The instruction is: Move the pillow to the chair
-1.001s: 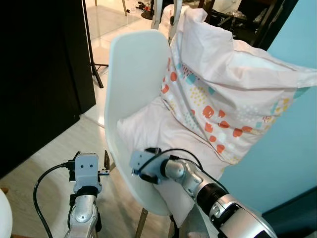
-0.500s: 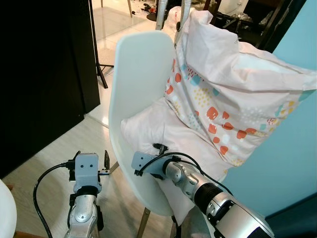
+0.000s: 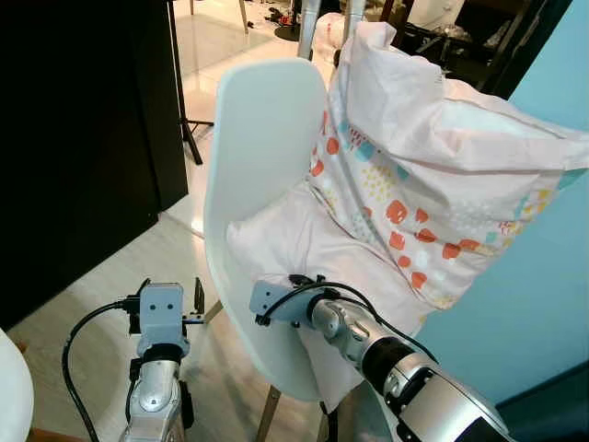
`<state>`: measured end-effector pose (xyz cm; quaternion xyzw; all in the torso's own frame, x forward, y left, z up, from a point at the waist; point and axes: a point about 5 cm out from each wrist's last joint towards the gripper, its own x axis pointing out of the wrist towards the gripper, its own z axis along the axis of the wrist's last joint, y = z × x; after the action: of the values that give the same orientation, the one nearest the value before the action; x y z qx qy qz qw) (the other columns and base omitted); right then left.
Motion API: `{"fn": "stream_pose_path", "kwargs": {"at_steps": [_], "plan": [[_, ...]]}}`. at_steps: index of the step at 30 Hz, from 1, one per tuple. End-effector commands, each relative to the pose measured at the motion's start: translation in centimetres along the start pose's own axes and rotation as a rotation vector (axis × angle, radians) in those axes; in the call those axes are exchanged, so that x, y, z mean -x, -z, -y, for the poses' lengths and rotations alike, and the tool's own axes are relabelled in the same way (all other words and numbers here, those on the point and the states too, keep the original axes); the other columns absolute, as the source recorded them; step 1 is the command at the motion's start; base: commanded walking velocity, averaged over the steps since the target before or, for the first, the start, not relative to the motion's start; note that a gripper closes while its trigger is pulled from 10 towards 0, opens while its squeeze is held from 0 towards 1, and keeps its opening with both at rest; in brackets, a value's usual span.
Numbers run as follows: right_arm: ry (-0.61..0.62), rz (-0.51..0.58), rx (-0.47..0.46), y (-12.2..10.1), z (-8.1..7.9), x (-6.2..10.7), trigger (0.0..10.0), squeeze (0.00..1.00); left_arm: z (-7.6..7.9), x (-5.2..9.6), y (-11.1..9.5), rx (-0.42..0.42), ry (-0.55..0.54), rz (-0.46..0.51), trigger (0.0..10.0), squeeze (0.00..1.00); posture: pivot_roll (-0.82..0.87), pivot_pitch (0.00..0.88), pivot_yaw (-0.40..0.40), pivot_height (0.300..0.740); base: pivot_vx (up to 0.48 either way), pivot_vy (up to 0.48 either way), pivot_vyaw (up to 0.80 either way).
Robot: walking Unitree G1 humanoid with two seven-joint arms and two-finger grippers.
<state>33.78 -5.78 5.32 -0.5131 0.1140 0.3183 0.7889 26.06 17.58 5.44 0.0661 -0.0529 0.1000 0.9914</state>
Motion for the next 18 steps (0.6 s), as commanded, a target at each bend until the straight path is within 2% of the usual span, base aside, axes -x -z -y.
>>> {"fn": "stream_pose_path", "kwargs": {"at_steps": [1, 2, 4, 6, 8, 12, 14, 15, 17, 18], "plan": [[-0.032, -0.025, -0.089, 0.9, -0.4, 0.1, 0.0, 0.00, 0.0, -0.1, -0.1, -0.004, 0.006, -0.005, 10.0, 0.00, 0.05, 0.110, -0.152, 0.553, 0.000, 0.000, 0.00], [-0.032, -0.025, -0.089, 0.9, -0.4, 0.1, 0.0, 0.00, 0.0, -0.1, -0.1, -0.004, 0.006, -0.005, 10.0, 0.00, 0.05, 0.110, -0.152, 0.553, 0.000, 0.000, 0.00], [-0.060, 0.033, -0.159, -0.2, -0.6, 0.0, 0.0, 0.00, -0.1, -0.1, -0.1, -0.003, 0.003, -0.003, 10.0, 0.00, 0.05, 0.111, -0.154, 0.553, 0.000, 0.000, 0.00], [-0.078, 0.060, -0.173, -0.6, -0.7, 0.0, 0.0, 0.00, -0.1, 0.0, -0.1, -0.003, 0.002, -0.003, 10.0, 0.00, 0.05, 0.110, -0.153, 0.553, 0.000, 0.000, 0.00], [-0.098, 0.097, -0.150, -1.2, -0.8, 0.0, 0.0, 0.00, -0.1, 0.0, -0.1, -0.002, 0.001, -0.005, 10.0, 0.00, 0.05, 0.111, -0.154, 0.553, 0.000, 0.000, 0.00], [-0.148, 0.150, -0.207, -2.1, -1.3, 0.0, 0.0, 0.00, -0.1, 0.0, 0.0, -0.001, -0.001, -0.007, 10.0, 0.00, 0.05, 0.112, -0.152, 0.553, 0.000, 0.000, 0.00], [-0.222, 0.235, -0.302, -3.3, -1.5, 0.1, 0.0, 0.00, -0.2, -0.1, -0.1, -0.002, -0.002, -0.006, 10.0, 0.00, 0.05, 0.112, -0.151, 0.553, 0.000, 0.000, 0.00], [-0.222, 0.235, -0.302, -3.3, -1.5, 0.1, 0.0, 0.00, -0.2, -0.1, -0.1, -0.002, -0.002, -0.006, 10.0, 0.00, 0.05, 0.112, -0.151, 0.553, 0.000, 0.000, 0.00], [-0.330, 0.365, -0.336, -4.8, -2.0, 0.5, 0.0, 0.00, -0.4, -0.2, -0.2, -0.004, -0.007, -0.003, 10.0, 0.00, 0.05, 0.112, -0.151, 0.553, 0.000, 0.000, 0.00], [-0.330, 0.365, -0.336, -4.8, -2.0, 0.5, 0.0, 0.00, -0.4, -0.2, -0.2, -0.004, -0.007, -0.003, 10.0, 0.00, 0.05, 0.112, -0.151, 0.553, 0.000, 0.000, 0.00]]}}
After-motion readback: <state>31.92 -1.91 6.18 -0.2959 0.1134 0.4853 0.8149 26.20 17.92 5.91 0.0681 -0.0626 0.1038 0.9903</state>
